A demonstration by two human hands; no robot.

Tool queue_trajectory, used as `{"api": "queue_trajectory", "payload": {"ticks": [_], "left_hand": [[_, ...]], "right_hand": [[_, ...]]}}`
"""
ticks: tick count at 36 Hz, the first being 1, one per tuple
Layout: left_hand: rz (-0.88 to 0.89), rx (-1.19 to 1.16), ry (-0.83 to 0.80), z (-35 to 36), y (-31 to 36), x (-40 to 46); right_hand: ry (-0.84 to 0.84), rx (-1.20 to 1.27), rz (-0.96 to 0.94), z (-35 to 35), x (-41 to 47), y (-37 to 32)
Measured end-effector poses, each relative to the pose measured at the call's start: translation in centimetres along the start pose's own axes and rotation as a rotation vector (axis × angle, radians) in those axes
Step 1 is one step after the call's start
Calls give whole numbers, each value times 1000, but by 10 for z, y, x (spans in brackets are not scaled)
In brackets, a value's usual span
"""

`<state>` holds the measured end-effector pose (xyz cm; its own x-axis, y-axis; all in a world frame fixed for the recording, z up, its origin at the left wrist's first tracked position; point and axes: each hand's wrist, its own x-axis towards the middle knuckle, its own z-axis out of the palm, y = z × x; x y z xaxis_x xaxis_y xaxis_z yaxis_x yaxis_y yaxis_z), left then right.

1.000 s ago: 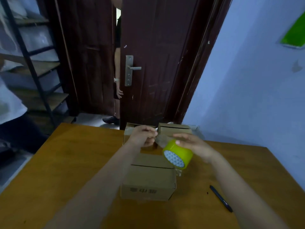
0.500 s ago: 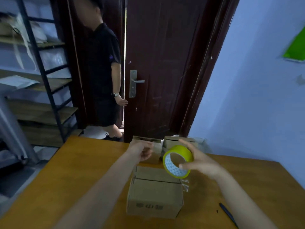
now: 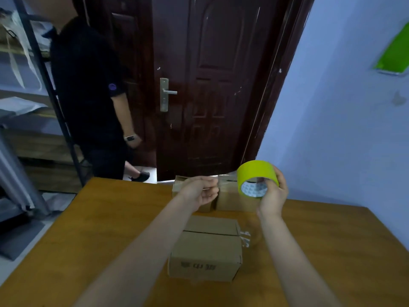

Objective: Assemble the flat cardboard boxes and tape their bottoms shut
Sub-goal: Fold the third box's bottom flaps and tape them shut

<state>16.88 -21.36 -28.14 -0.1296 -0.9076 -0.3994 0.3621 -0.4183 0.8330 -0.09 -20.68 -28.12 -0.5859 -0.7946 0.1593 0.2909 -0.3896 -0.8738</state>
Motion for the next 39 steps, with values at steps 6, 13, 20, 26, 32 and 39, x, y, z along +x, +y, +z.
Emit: {"api": "queue_trajectory", "payload": {"ticks": [6,13,20,26,32,39], "left_hand": [[2,-5,17,10,-5,-4],[-39,29,99,10,-16,-2],[6,85,152,-13,-24,3],[52,175,192,-30,-21,3],[40,282,207,-35,-29,11],[6,286,215,-47,-41,7]], "right_hand": [[75,201,54,-10,4,3],[-50,-337,-245,-30,10,1],[-413,-1101,-668,-65,18,-10],[-558,-1698,-952,-110,38,-1],[-679,-1840,-931,-125,47,5],[-122,-631,-104,-119,29,5]]}}
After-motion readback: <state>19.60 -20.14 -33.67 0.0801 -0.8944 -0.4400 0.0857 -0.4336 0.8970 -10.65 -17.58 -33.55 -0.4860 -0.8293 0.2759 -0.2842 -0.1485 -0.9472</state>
